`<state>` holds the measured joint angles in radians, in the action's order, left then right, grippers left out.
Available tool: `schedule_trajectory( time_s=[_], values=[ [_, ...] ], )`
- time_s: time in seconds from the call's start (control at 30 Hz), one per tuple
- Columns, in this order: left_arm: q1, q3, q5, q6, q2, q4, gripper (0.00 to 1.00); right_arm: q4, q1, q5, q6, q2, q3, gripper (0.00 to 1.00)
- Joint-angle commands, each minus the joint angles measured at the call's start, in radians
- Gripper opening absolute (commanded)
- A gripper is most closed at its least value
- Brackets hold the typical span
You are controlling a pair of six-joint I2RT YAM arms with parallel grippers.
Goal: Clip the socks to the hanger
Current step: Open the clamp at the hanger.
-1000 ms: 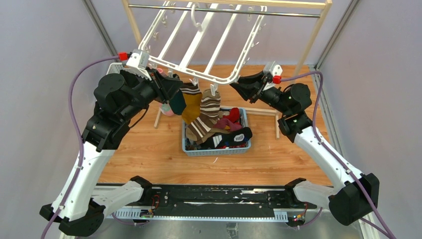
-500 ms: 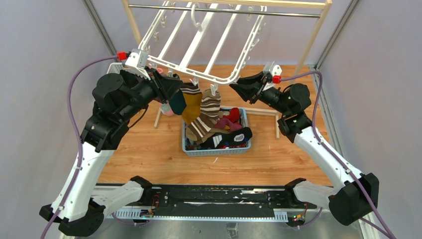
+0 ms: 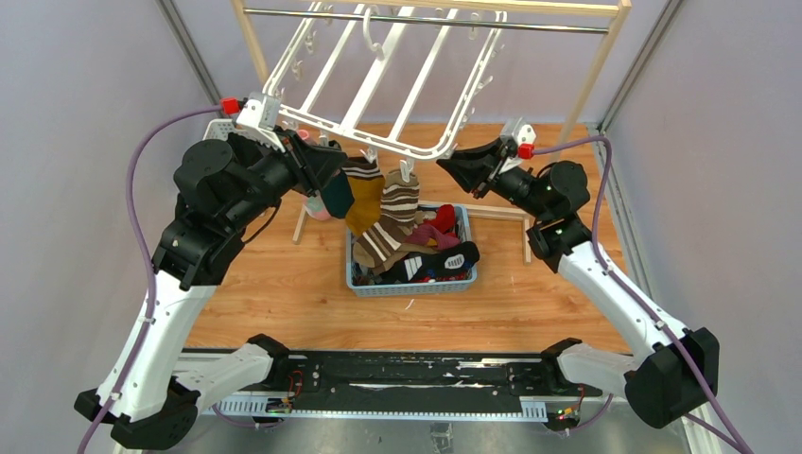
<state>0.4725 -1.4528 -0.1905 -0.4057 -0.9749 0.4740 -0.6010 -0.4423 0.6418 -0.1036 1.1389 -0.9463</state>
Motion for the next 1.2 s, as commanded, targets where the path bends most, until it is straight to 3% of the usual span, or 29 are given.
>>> schedule_trajectory(
  time_s=[0.0, 0.1, 0.37, 0.6, 0.73, 1.0, 1.17],
  values=[
    [-0.005, -0.022, -0.004, -0.006, 0.015, 0.011, 0.19, -0.059, 0.015, -0.030, -0.036, -0.018, 0.021, 0.06],
    [-0.005, -0.021, -0.003, -0.004, 0.016, 0.012, 0.19, -0.064, 0.015, -0.045, -0.055, -0.029, 0.028, 0.00],
    [-0.005, -0.017, -0.002, -0.007, 0.020, 0.013, 0.20, -0.045, 0.009, -0.081, -0.087, -0.068, 0.044, 0.00],
    [-0.005, -0.021, -0.008, -0.006, 0.023, 0.018, 0.20, 0.025, -0.044, -0.105, -0.002, -0.094, 0.039, 0.00],
    [-0.005, -0.014, -0.026, -0.011, 0.032, 0.033, 0.21, 0.127, -0.145, -0.182, 0.092, -0.090, -0.008, 0.00],
    [-0.005, 0.013, -0.176, 0.007, 0.057, 0.098, 0.34, 0.156, -0.347, -0.375, 0.176, -0.085, -0.022, 0.00],
    [-0.005, 0.009, -0.303, 0.027, 0.042, 0.130, 0.47, 0.142, -0.460, -0.507, 0.200, -0.079, -0.027, 0.00]
  ],
)
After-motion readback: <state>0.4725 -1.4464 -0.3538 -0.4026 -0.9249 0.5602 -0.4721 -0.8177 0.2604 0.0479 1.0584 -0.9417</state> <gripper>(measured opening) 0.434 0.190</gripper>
